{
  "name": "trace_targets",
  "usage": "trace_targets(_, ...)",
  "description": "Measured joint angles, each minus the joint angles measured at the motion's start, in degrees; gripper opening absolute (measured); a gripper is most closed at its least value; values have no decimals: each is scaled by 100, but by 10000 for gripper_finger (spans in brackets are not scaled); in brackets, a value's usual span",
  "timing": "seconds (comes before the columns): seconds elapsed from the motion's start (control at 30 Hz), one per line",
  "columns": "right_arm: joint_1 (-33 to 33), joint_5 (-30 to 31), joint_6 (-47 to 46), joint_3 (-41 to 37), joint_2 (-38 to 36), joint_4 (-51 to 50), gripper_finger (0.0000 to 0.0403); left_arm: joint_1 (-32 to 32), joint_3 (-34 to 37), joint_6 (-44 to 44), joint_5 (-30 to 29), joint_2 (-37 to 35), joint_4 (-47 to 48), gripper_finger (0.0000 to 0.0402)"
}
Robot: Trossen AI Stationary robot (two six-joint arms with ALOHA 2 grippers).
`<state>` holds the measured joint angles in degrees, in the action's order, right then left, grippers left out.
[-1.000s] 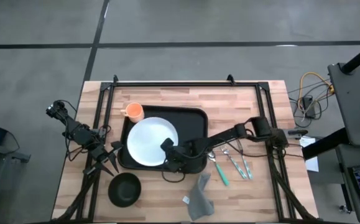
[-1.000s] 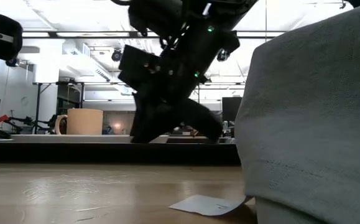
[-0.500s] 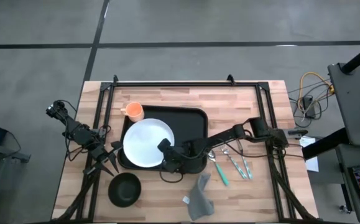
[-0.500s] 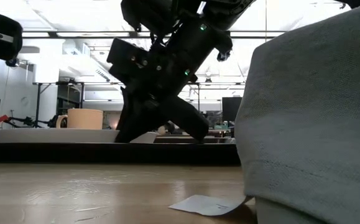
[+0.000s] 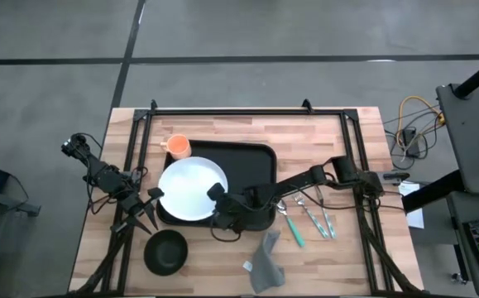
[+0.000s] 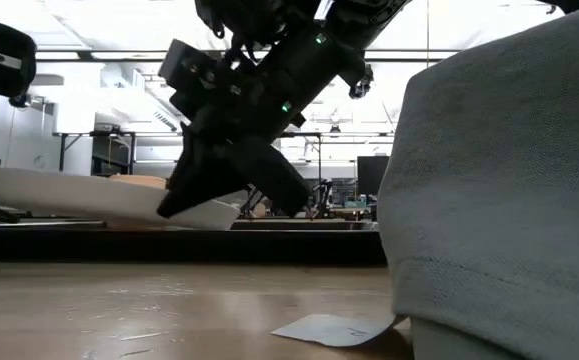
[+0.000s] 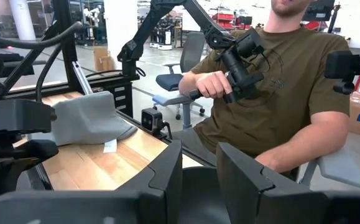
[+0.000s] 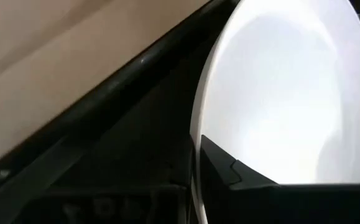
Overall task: Set up tray
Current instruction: Put the white plate on the black serving tray to the bottom of the orange cup
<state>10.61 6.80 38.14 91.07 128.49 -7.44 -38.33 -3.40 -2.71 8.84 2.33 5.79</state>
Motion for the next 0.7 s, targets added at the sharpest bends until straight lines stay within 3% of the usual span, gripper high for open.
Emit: trace_targets(0.7, 0, 18, -200, -43, -9, -103, 20, 0, 0, 1, 0, 2, 1, 81)
